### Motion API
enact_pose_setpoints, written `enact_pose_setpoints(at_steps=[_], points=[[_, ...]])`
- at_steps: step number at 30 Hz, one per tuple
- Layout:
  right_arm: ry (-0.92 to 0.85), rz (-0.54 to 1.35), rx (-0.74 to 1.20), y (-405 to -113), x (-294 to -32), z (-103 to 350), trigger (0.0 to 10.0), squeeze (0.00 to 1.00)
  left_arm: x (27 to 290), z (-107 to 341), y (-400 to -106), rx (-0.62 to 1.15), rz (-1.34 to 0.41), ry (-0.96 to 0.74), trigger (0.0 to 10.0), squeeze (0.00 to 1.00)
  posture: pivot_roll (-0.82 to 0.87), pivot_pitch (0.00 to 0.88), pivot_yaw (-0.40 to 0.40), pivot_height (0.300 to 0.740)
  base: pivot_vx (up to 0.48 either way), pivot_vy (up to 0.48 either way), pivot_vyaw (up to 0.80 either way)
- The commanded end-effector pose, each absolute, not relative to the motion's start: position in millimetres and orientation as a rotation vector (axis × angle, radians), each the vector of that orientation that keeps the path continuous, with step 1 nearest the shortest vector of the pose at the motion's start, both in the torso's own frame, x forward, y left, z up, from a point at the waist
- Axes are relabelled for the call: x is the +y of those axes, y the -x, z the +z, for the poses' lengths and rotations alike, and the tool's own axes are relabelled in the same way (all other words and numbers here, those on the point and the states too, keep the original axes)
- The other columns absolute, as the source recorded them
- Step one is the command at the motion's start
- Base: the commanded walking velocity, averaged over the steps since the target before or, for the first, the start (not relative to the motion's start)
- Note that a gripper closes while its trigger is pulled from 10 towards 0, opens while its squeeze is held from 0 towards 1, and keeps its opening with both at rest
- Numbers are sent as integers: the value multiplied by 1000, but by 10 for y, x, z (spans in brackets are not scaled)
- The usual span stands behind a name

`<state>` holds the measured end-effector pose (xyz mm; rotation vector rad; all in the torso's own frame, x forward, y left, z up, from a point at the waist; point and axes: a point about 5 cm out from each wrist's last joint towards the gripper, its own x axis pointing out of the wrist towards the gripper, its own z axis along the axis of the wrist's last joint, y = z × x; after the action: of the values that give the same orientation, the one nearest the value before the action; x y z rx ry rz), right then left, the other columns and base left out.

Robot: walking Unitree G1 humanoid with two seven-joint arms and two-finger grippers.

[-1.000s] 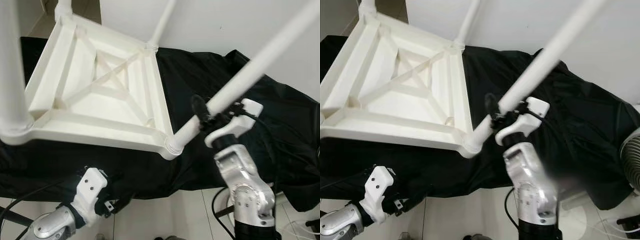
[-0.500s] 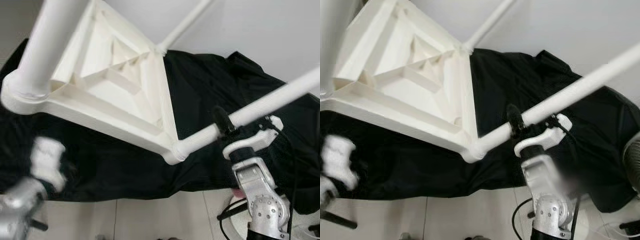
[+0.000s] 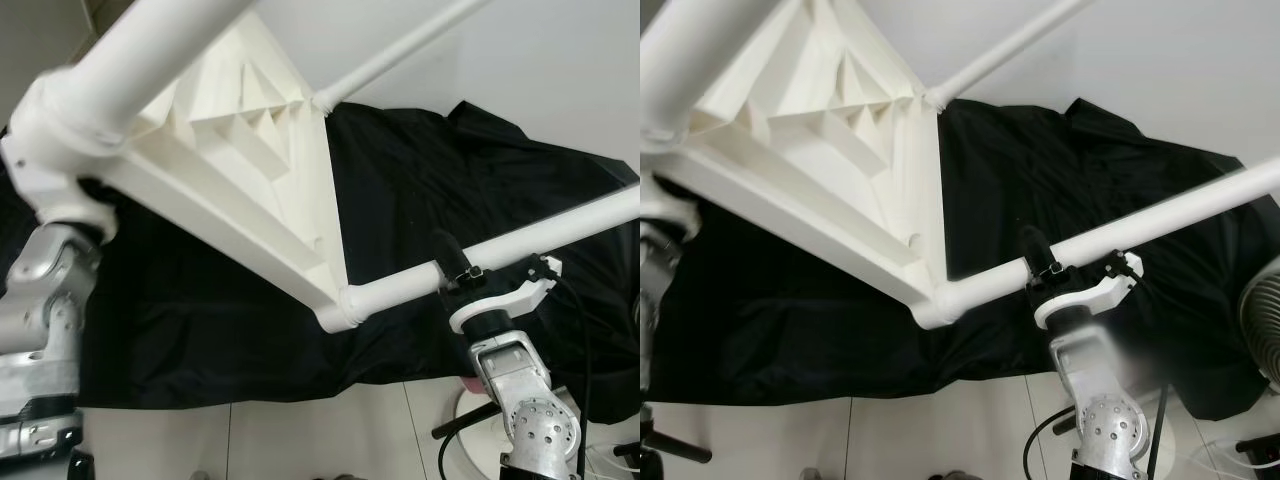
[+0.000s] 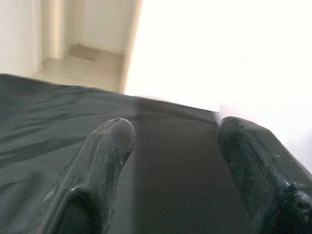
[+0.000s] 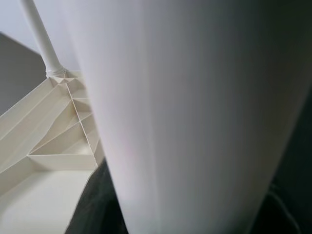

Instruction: Building children table

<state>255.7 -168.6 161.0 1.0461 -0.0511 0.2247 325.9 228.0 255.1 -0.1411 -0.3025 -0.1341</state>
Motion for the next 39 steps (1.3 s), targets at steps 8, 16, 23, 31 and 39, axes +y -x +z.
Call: enact_pose_setpoints(at_steps=[8, 16, 23, 31, 39], points=[[-1281, 179, 93, -2580, -1656, 1115, 10000, 0, 1589, 2861, -3408, -274, -404, 159, 10000, 0, 25, 134, -52, 740, 0, 0, 0], [-1380, 122, 109, -2595, -1747, 885, 10000, 0, 1350, 3082, -3454, -286, -471, 159, 10000, 0, 23, 141, -44, 740, 0, 0, 0], [-1435, 116, 90, -2597, -1757, 792, 10000, 0, 1228, 3196, -3498, -286, -502, 155, 10000, 0, 18, 142, -38, 740, 0, 0, 0], [-1499, 151, 79, -2461, -1722, 724, 10000, 1000, 1121, 3236, -3506, -281, -531, 126, 10000, 0, 8, 159, -25, 740, 0, 0, 0], [-1490, 224, 78, -2157, -1788, 683, 10000, 1000, 1078, 3266, -3518, -280, -545, 111, 10000, 0, 7, 178, -16, 740, 0, 0, 0]])
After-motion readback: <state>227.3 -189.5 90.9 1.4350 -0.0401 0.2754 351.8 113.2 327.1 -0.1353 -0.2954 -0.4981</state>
